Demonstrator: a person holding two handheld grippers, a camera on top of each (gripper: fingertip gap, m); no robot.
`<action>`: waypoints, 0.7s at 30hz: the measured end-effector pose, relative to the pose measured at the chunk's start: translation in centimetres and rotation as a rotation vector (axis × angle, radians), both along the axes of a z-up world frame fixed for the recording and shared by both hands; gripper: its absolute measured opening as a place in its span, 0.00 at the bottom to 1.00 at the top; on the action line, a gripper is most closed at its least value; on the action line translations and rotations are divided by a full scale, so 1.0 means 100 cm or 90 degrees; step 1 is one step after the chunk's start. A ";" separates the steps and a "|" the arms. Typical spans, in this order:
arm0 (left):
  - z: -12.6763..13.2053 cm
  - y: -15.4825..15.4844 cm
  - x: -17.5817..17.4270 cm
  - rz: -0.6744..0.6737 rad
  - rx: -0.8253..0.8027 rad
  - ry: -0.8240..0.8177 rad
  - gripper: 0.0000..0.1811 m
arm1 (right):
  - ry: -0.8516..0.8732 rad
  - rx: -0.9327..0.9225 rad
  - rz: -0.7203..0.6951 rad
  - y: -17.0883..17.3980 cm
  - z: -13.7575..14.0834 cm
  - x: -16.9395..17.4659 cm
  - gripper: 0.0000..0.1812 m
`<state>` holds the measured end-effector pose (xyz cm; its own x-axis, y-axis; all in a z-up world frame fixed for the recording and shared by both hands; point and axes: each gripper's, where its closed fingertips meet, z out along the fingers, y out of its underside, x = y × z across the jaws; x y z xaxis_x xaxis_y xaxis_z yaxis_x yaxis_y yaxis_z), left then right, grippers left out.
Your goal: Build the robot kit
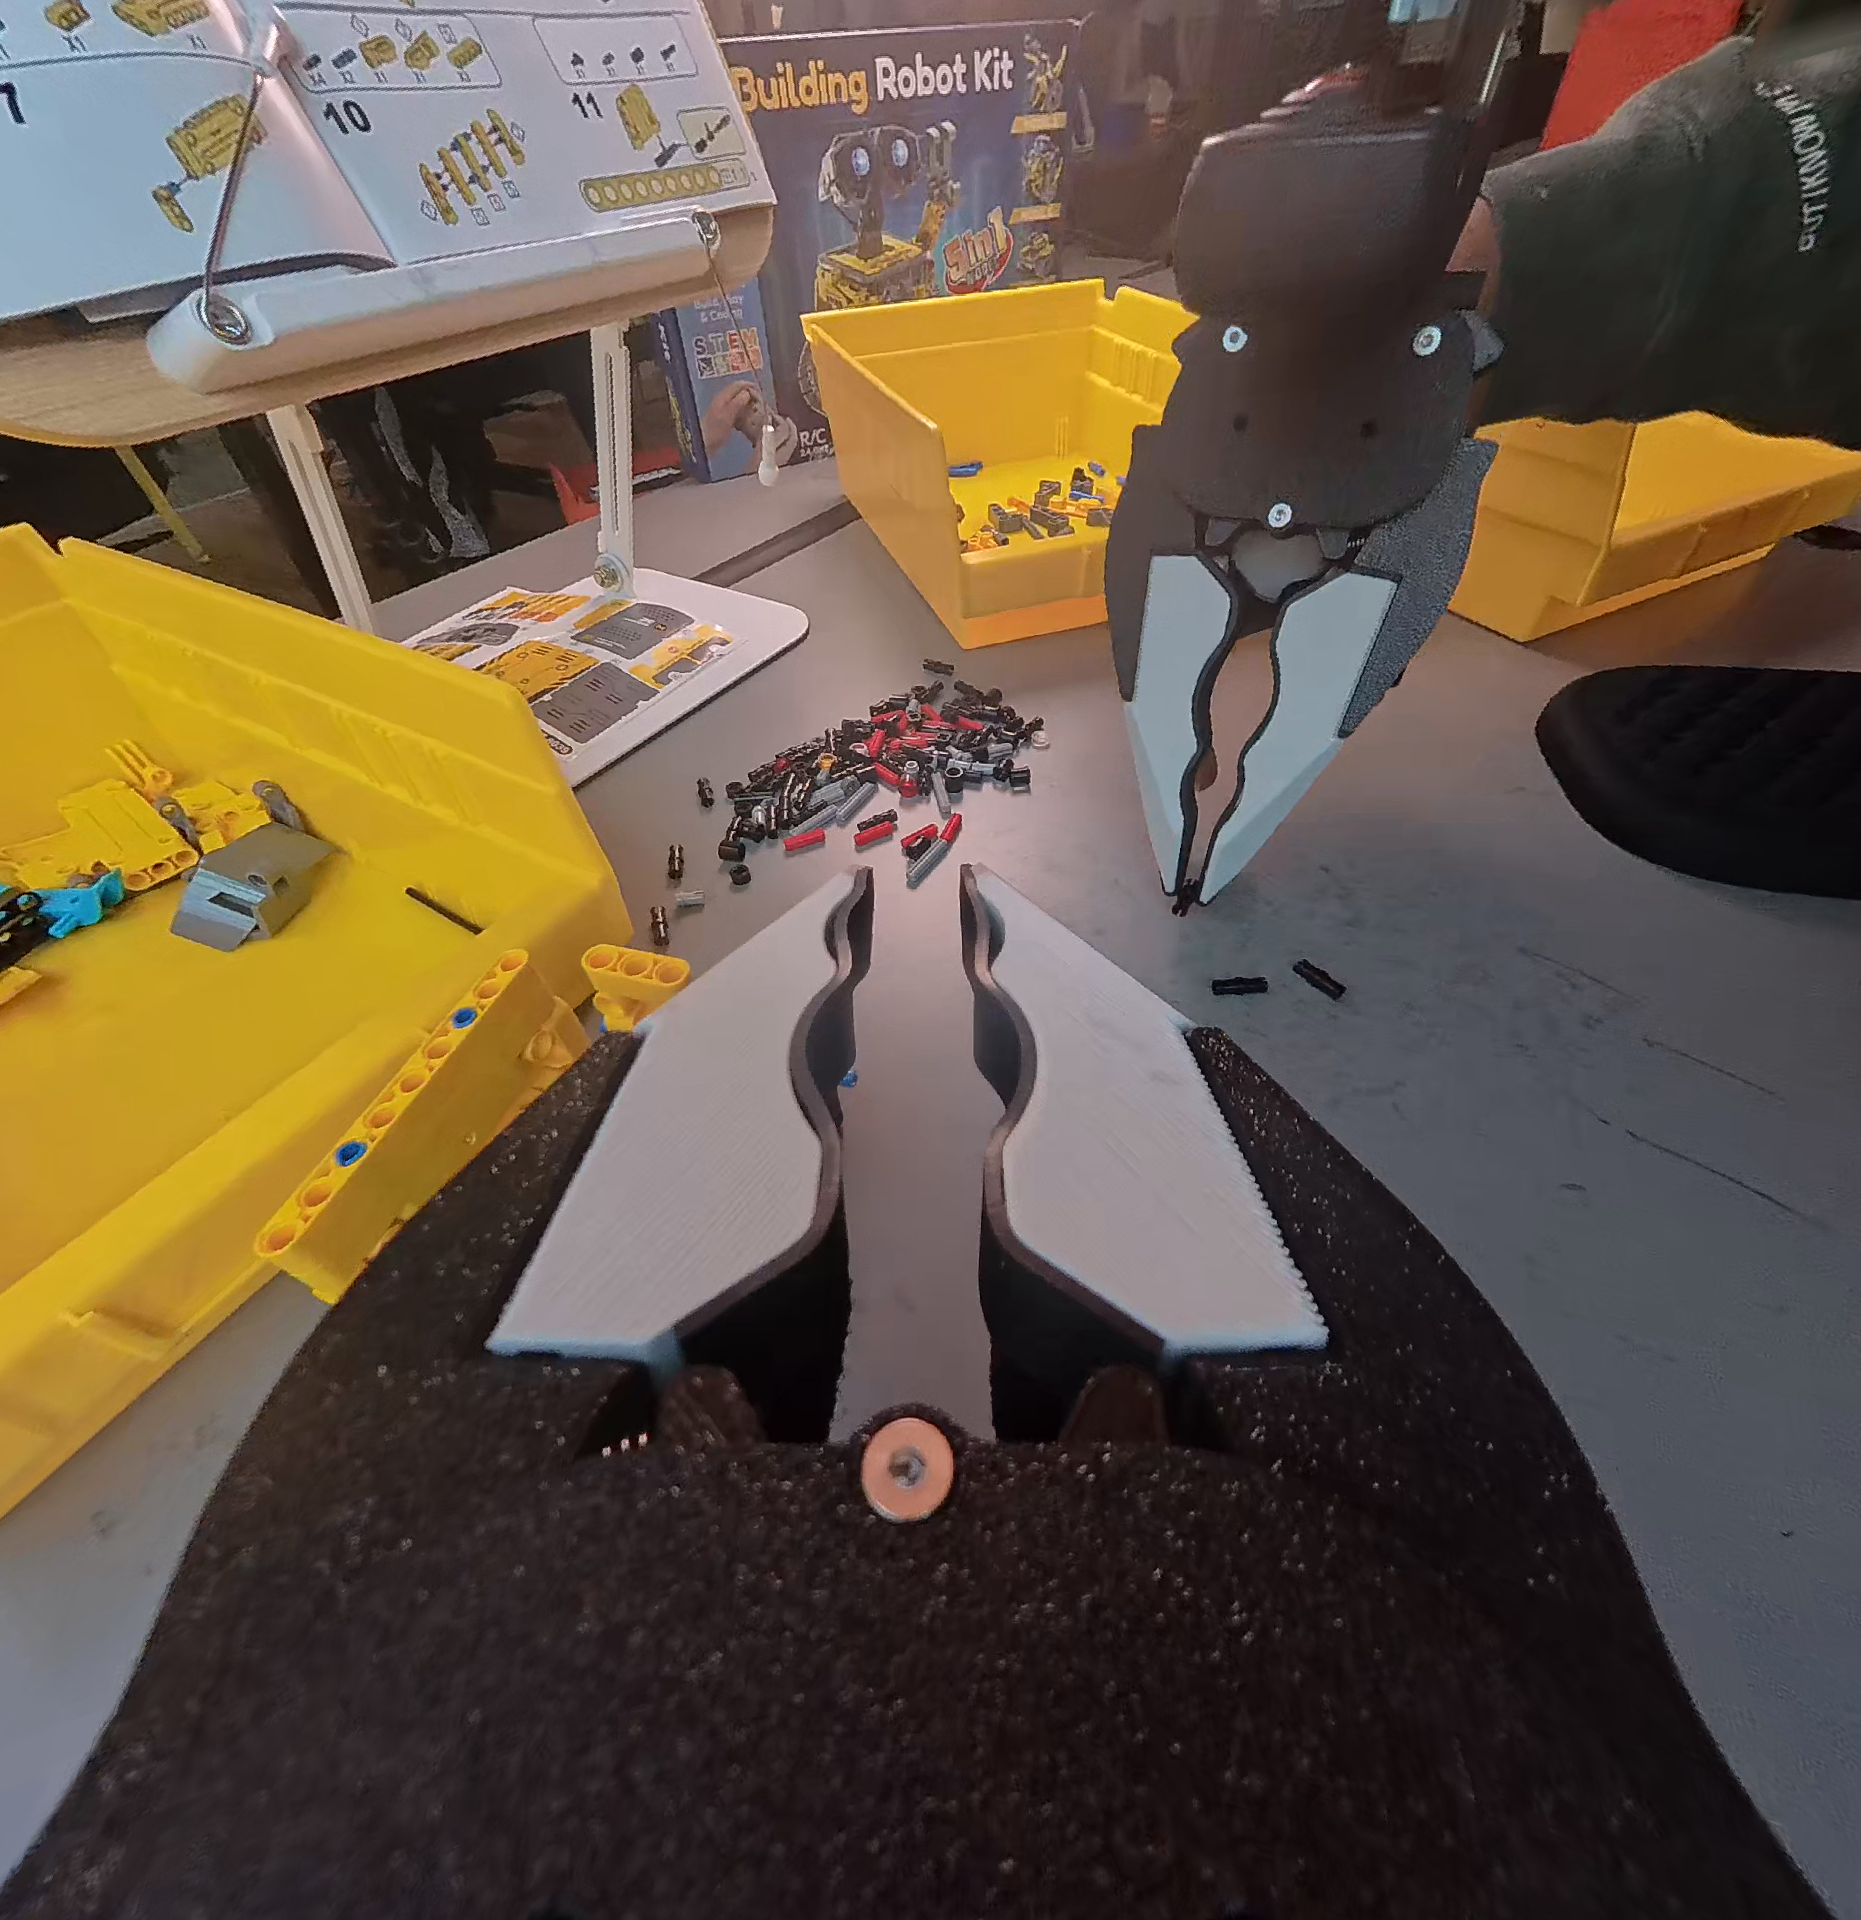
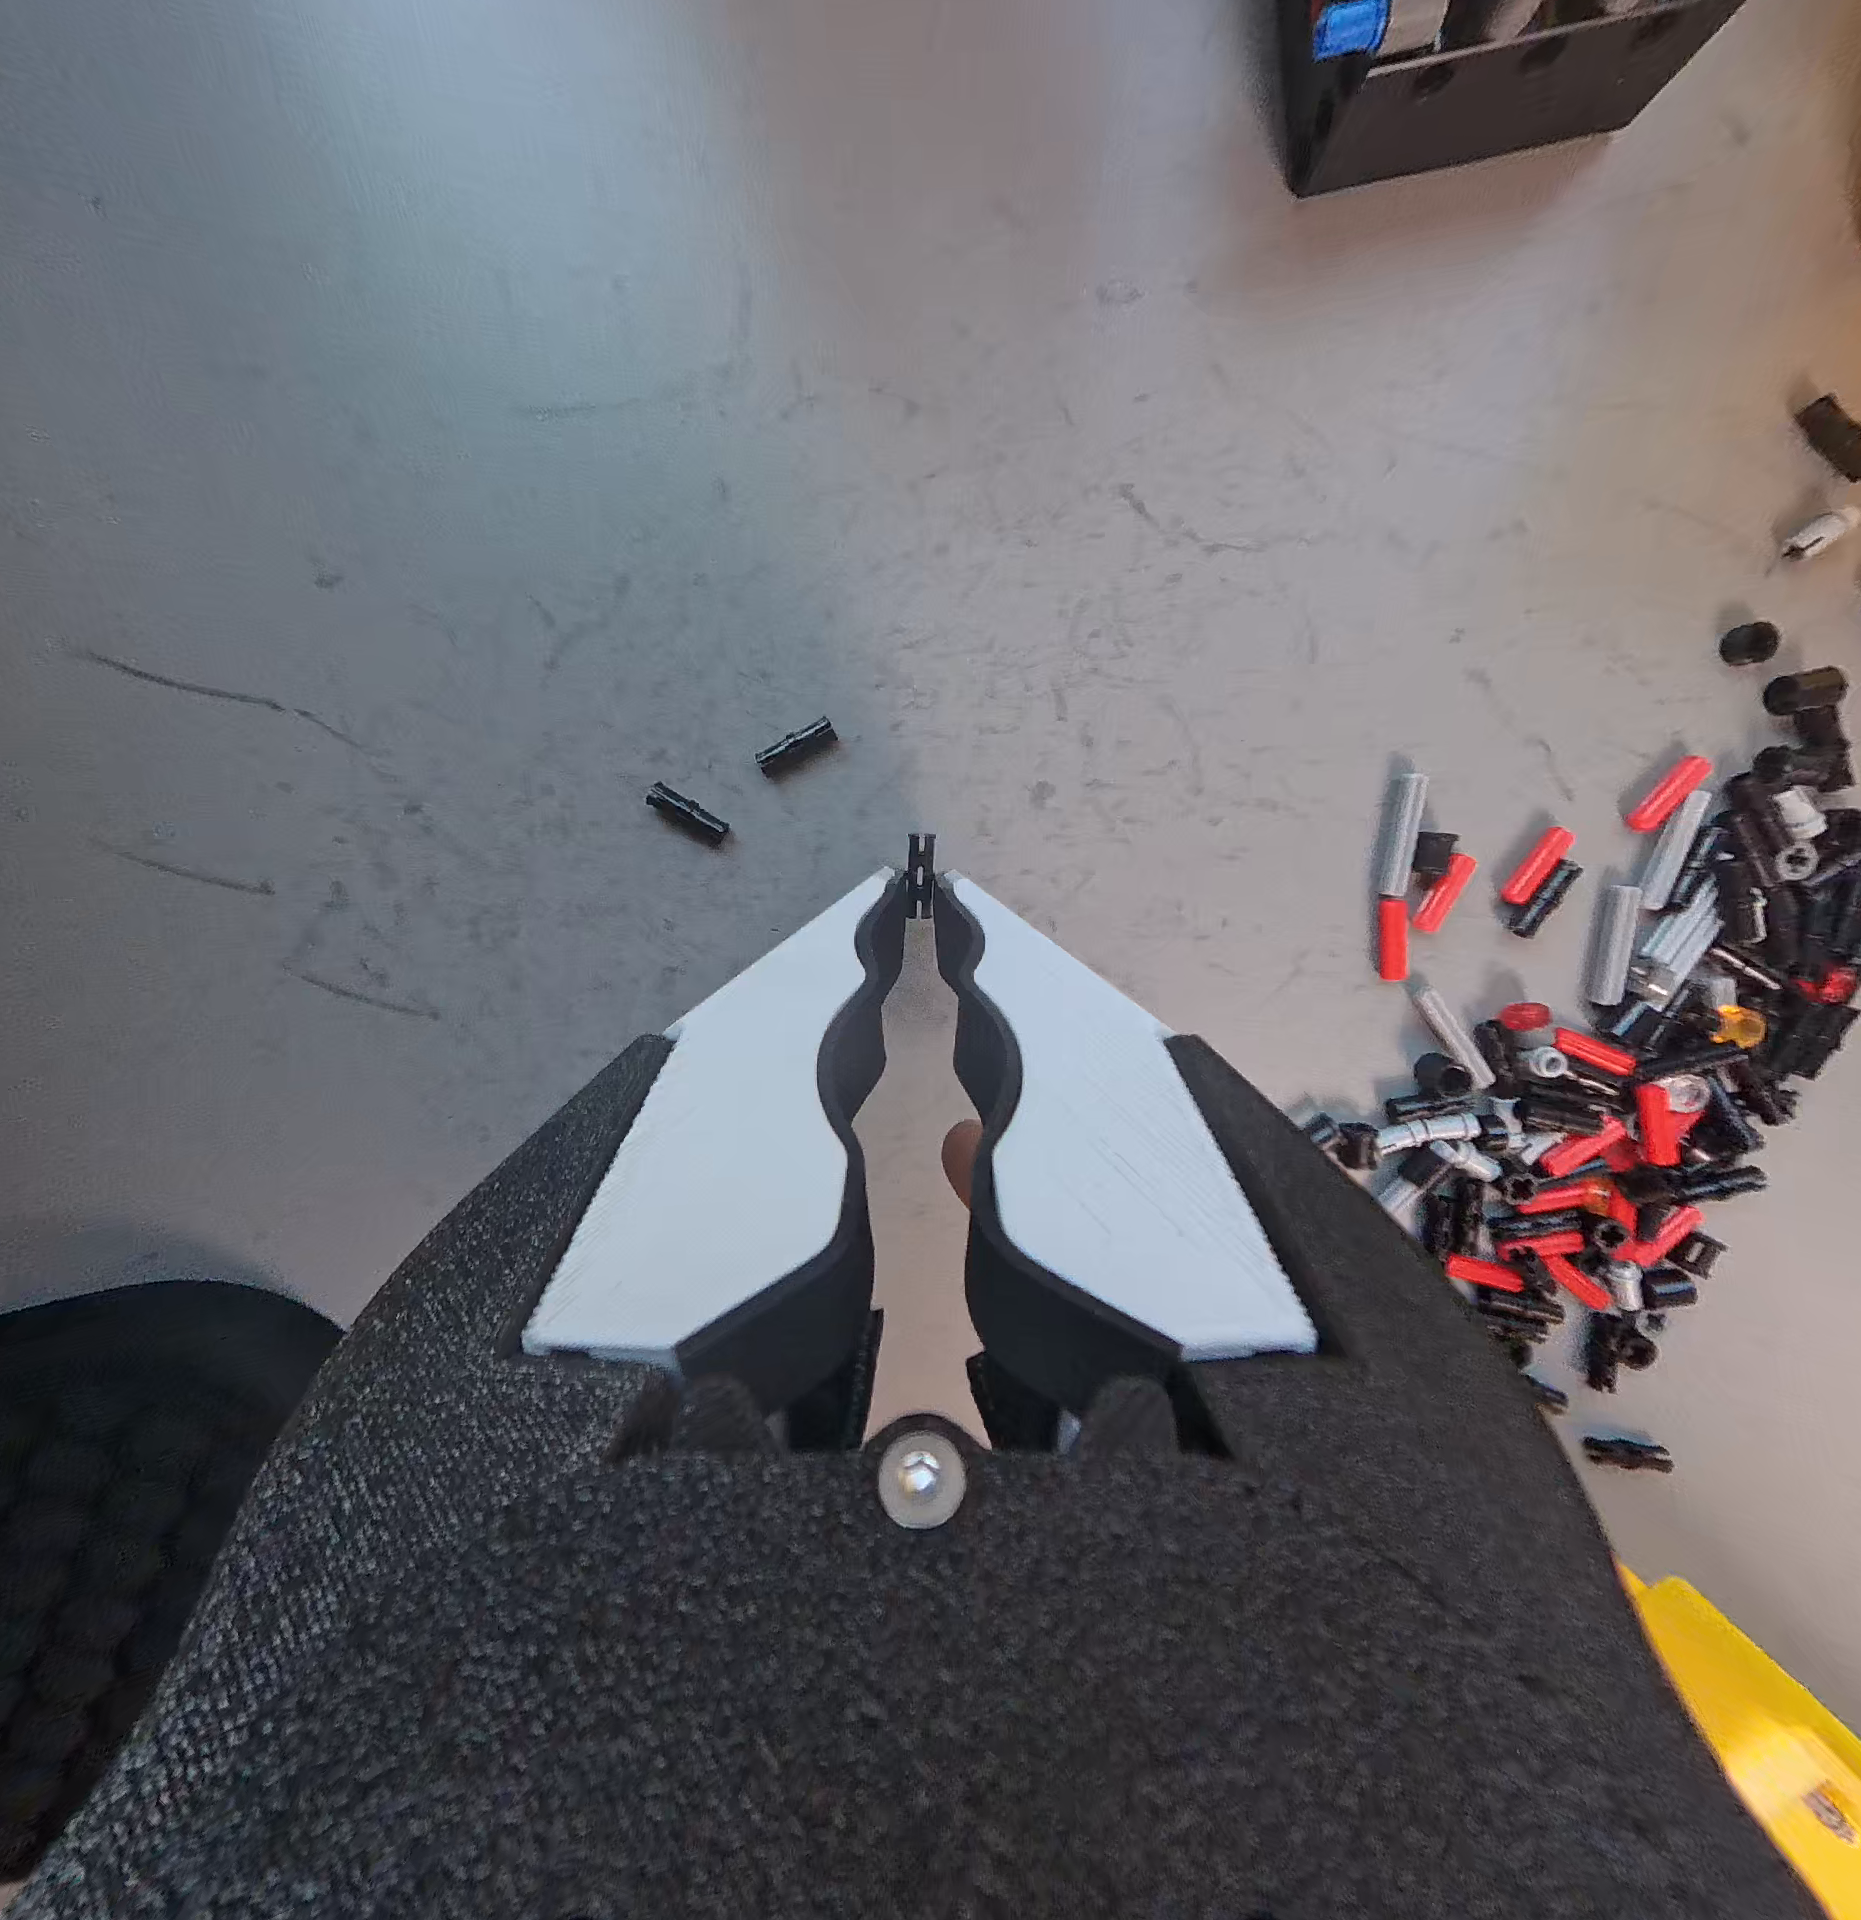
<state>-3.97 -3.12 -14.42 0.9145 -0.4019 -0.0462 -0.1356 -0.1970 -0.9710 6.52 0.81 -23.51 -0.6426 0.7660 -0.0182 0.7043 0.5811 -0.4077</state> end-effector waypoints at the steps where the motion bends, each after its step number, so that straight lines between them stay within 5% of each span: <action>1: 0.000 0.000 -0.001 0.002 -0.001 -0.002 0.08 | -0.005 0.001 -0.002 0.000 -0.003 0.001 0.03; 13: -0.003 0.002 -0.002 0.006 -0.007 0.001 0.08 | -0.005 0.001 0.004 -0.005 -0.005 0.003 0.08; 21: -0.001 0.002 -0.005 0.016 0.000 -0.008 0.08 | 0.156 -0.011 -0.064 0.010 0.046 -0.024 0.10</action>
